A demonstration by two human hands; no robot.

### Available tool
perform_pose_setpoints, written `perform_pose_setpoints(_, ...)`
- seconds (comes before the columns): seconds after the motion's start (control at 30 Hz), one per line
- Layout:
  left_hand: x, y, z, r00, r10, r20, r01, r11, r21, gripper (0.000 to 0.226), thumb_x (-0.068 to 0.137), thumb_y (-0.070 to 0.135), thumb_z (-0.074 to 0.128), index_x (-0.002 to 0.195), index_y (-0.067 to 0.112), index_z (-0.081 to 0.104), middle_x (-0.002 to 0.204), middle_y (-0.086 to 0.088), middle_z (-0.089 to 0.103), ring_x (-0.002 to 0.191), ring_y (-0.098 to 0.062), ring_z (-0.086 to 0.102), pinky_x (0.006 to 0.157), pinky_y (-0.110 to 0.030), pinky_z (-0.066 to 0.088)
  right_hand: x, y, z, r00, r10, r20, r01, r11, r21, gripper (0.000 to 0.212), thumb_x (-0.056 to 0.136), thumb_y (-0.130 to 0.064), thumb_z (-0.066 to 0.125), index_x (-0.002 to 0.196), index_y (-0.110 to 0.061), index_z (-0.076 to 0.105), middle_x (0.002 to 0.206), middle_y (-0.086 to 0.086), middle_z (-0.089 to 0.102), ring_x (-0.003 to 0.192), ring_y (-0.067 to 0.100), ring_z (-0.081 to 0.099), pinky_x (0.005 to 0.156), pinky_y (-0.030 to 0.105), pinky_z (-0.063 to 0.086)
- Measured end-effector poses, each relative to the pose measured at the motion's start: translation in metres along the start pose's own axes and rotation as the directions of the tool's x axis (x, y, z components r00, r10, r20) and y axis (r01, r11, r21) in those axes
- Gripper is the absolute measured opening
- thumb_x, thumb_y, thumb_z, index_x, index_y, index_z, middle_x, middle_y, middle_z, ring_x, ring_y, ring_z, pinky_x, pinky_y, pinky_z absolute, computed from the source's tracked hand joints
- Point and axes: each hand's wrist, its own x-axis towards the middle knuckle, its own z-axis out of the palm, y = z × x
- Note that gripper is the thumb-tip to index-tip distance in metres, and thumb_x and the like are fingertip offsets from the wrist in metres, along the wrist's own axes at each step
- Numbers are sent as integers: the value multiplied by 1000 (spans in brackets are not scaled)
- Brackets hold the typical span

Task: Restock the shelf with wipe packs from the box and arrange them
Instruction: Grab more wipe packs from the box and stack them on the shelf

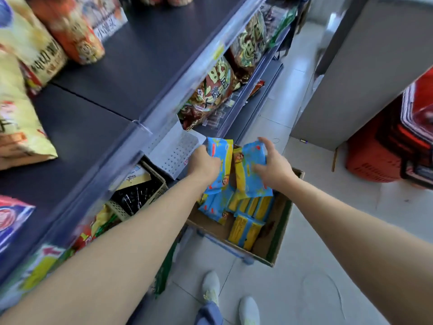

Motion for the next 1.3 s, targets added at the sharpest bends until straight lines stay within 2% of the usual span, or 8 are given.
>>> perform_pose_setpoints(0.1, -28, 30, -37, 1000, -22, -17, 19, 986, -168, 7, 90, 8, 50, 84, 11, 49, 95, -12, 58, 89, -32, 60, 77, -40, 51, -26, -33, -34, 998, -29, -63, 34, 996, 86, 69, 88, -13, 52, 144, -29, 15, 93, 14, 65, 72, 36, 65, 58, 44, 56)
perform_pose_setpoints(0.23, -69, 61, -92, 997, -65, -49, 35, 886, -463, 19, 88, 0, 48, 73, 12, 49, 95, -15, 58, 88, -30, 61, 74, -41, 51, -66, -88, -75, 972, -141, -187, 169, 975, 146, 42, 90, -18, 54, 129, -17, 40, 110, 8, 63, 88, 30, 64, 74, 47, 56)
perform_pose_setpoints(0.5, -163, 109, -228, 984, -62, -167, -83, 670, -738, 5, 89, 2, 59, 84, 1, 58, 96, -19, 63, 85, -31, 63, 84, -49, 53, -153, -216, -146, 808, -461, -367, 532, 838, 118, 29, 89, -16, 57, 117, -17, 48, 94, 1, 60, 84, 25, 61, 72, 40, 53)
perform_pose_setpoints(0.67, -227, 109, -309, 970, -28, -241, -191, 528, -828, 22, 89, -9, 52, 72, 7, 54, 61, -5, 66, 53, -16, 64, 58, -36, 54, -204, -298, -157, 637, -628, -447, 728, 681, 81, 31, 91, -15, 55, 121, -16, 47, 95, 1, 57, 84, 24, 56, 68, 35, 45)
perform_pose_setpoints(0.77, -266, 99, -353, 946, -49, -320, -247, 531, -811, 22, 88, -10, 51, 74, 6, 54, 69, -7, 61, 59, -17, 60, 40, -24, 51, -233, -347, -143, 537, -720, -440, 813, 580, 45, 35, 92, -15, 55, 126, -17, 46, 95, -2, 55, 82, 20, 51, 67, 30, 36)
perform_pose_setpoints(0.93, -309, 60, -428, 842, -78, -533, -411, 547, -729, 23, 90, -9, 49, 107, 3, 59, 111, -16, 64, 89, -27, 62, 80, -45, 54, -266, -425, -97, 383, -832, -402, 909, 417, 2, 41, 89, -9, 55, 128, -19, 47, 115, 8, 62, 103, 30, 57, 89, 46, 46)
perform_pose_setpoints(1.07, -331, 6, -486, 715, -142, -684, -417, 699, -581, 12, 92, 6, 56, 89, 18, 59, 109, -11, 67, 90, -29, 66, 68, -41, 54, -282, -476, -58, 346, -873, -345, 917, 392, -73, 43, 92, -7, 49, 133, -21, 46, 120, 6, 59, 105, 24, 46, 101, 40, 31)
perform_pose_setpoints(1.3, -340, -59, -559, 591, -88, -802, -366, 857, -363, 20, 93, 10, 54, 110, 17, 62, 101, -2, 62, 86, -17, 60, 55, -24, 41, -265, -545, 5, 262, -951, -166, 885, 305, -352, 51, 86, -1, 48, 129, -28, 52, 115, 8, 57, 112, 29, 47, 94, 36, 27)
